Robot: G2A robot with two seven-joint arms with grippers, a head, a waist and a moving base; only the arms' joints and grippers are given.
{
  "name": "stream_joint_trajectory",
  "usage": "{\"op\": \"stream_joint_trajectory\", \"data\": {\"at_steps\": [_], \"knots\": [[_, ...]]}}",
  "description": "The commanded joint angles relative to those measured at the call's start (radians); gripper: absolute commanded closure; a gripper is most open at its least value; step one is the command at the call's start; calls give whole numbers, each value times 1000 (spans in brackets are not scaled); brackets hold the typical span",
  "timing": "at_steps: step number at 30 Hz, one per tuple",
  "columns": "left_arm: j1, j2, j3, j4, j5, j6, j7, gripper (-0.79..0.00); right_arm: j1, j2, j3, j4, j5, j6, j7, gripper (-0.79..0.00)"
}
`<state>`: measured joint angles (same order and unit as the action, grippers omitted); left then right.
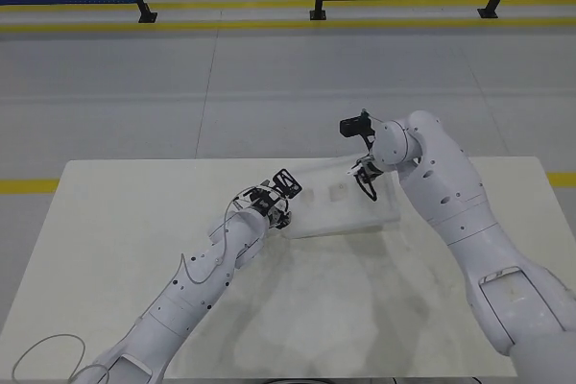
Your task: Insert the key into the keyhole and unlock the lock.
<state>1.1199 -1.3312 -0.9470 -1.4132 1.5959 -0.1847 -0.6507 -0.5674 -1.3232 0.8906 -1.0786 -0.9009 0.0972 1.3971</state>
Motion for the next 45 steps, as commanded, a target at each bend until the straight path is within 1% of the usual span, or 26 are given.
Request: {"op": "stream_joint_trajectory", "data": {"at_steps": [1, 6, 13, 27, 39, 45], "knots": [[1, 0, -2, -1, 2, -2, 2, -785, 8, -3, -7, 8, -1, -6, 8, 0], [1, -2, -7, 0, 1, -6, 1, -785, 20, -9, -18, 20, -6, -16, 3, 0], [1, -4, -12, 4, 3, -8, 2, -785, 17, -11, -6, -5, 21, -17, -13, 0], [3, -9, -20, 9, 5, -10, 1, -785, 0, -9, 8, -48, 31, -13, -6, 0], [4, -13, -25, 11, 11, -17, 0, -785, -13, -6, 37, -77, 51, 3, -33, 0], [3, -15, -31, 10, 10, -15, 3, -785, -15, -3, 36, -73, 33, 2, -15, 0]]}}
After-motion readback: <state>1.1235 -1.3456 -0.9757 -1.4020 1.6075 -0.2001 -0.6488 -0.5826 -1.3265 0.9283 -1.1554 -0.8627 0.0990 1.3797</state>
